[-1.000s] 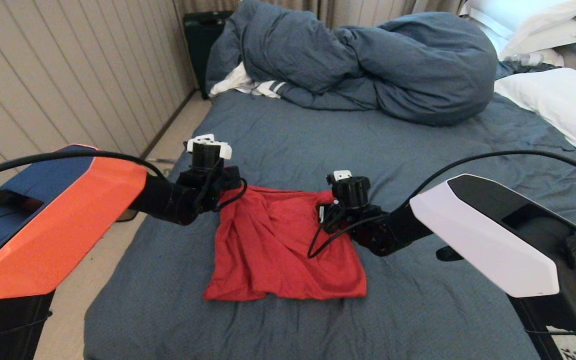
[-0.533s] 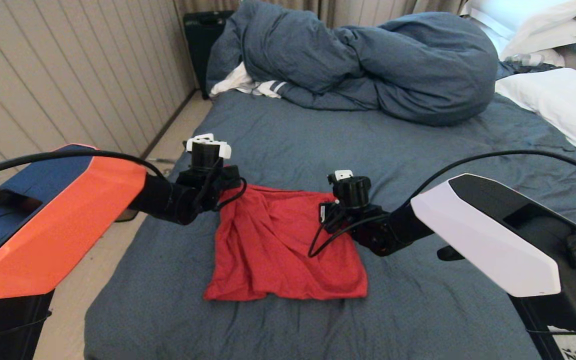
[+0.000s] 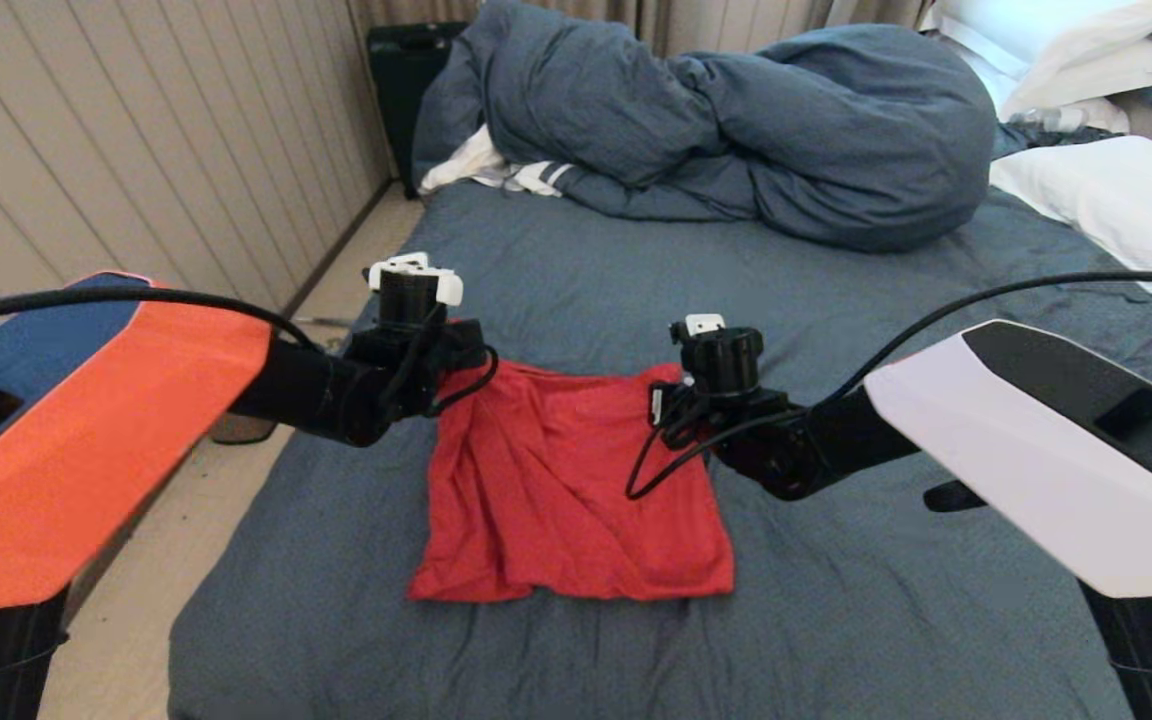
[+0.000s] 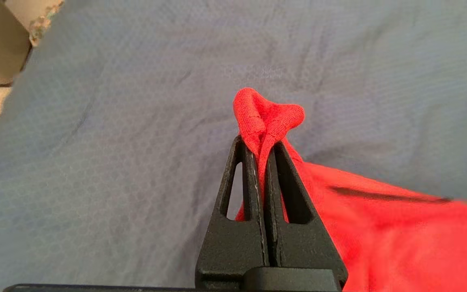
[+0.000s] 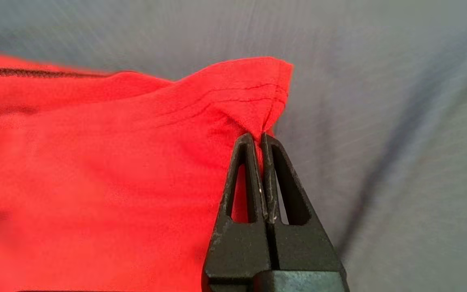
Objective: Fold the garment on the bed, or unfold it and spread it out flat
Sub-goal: Unford the red T-shirt
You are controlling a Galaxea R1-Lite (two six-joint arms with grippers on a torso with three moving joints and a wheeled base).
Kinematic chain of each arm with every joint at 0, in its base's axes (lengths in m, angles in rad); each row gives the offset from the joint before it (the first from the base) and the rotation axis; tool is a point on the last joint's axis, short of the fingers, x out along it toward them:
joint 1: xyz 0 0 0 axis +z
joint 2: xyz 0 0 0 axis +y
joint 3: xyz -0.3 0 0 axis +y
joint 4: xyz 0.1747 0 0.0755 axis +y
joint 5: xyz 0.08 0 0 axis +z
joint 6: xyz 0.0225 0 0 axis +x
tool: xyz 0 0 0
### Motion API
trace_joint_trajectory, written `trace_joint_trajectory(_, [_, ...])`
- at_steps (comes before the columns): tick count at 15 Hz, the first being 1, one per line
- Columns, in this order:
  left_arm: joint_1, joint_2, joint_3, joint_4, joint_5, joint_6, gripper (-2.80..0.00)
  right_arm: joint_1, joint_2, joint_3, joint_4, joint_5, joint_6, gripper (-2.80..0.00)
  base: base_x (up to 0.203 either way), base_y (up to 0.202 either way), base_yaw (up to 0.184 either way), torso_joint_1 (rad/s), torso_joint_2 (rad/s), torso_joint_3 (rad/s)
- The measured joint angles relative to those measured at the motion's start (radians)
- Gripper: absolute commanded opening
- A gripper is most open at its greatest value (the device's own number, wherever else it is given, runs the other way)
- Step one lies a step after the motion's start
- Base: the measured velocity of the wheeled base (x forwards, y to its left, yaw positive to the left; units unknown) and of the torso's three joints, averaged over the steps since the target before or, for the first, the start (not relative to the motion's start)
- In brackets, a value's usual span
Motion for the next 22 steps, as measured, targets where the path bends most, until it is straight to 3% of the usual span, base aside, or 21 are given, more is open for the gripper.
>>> trace_joint_trajectory(5, [-0.015, -0.163, 0.213, -0.021, -0.019, -0.005, -2.8, 0.052, -0.166, 0.202, -0.034, -0.001, 0.006, -2.8, 0.0, 0.0, 0.0, 0.0, 0.0, 0.0])
trace_joint_trajectory(10, [-0.035, -0.338, 0.527, -0.162, -0.029, 0.002, -2.8, 0.115, -0.339, 0.501, -0.155, -0.021, 0.006, -2.8, 0.0, 0.0, 0.0, 0.0, 0.0, 0.0])
trace_joint_trajectory(17, [-0.168, -0.612, 0.897, -0.249, -0.02, -0.001, -2.8, 0.178, -0.543, 0.875, -0.286, -0.043, 0.011, -2.8, 0.0, 0.0, 0.0, 0.0, 0.0, 0.0])
trace_joint_trajectory(22, [-0.23, -0.754, 1.071, -0.251, -0.023, -0.002, -2.8, 0.253, -0.614, 1.016, -0.289, -0.044, 0.046, -2.8, 0.0, 0.0, 0.0, 0.0, 0.0, 0.0])
